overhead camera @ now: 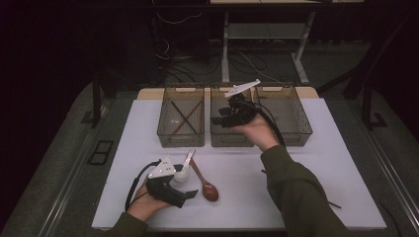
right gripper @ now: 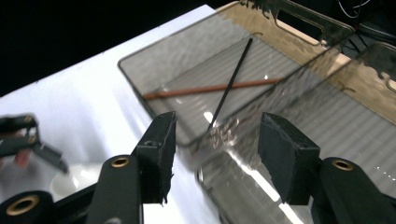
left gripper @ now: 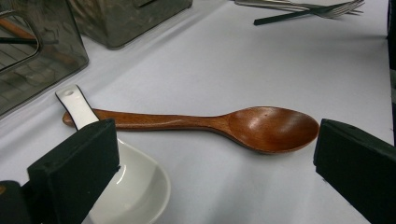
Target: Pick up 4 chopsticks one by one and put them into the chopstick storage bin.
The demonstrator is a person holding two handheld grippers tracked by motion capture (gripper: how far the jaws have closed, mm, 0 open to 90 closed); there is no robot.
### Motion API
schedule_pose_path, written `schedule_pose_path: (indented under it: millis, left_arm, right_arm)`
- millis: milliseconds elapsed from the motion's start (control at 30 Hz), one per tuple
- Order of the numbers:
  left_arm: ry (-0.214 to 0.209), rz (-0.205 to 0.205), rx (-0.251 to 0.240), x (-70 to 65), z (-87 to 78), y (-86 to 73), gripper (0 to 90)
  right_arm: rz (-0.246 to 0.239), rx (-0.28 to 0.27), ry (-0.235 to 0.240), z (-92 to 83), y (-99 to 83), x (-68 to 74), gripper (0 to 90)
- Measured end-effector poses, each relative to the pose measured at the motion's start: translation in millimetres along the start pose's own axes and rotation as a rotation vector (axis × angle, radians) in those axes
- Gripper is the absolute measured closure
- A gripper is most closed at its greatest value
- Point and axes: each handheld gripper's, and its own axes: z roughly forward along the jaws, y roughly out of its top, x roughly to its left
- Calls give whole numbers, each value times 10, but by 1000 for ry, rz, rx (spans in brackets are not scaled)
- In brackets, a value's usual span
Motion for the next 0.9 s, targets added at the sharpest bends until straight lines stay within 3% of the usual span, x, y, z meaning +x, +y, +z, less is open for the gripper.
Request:
schedule_pose_path:
  millis: [133, 267, 467, 667, 900]
  left_arm:
    - [1, -5, -1, 2, 2, -3, 0]
    - [2, -3, 2, 8, -3, -2, 0]
    - [3, 1, 5, 15, 3, -2, 0]
    - [5, 2, 10, 24, 10, -7, 0]
    - [6, -1, 11, 18, 19, -7, 0]
  right_arm:
    - [4, -15, -1, -201, -134, 4, 481]
    - [1, 4, 17, -380, -289, -8, 498]
    - [-34, 32, 3, -638, -517, -30, 560]
    - [-68, 61, -18, -843, -764, -54, 600]
    - [-59, 83, -17, -1013, -1091, -85, 619]
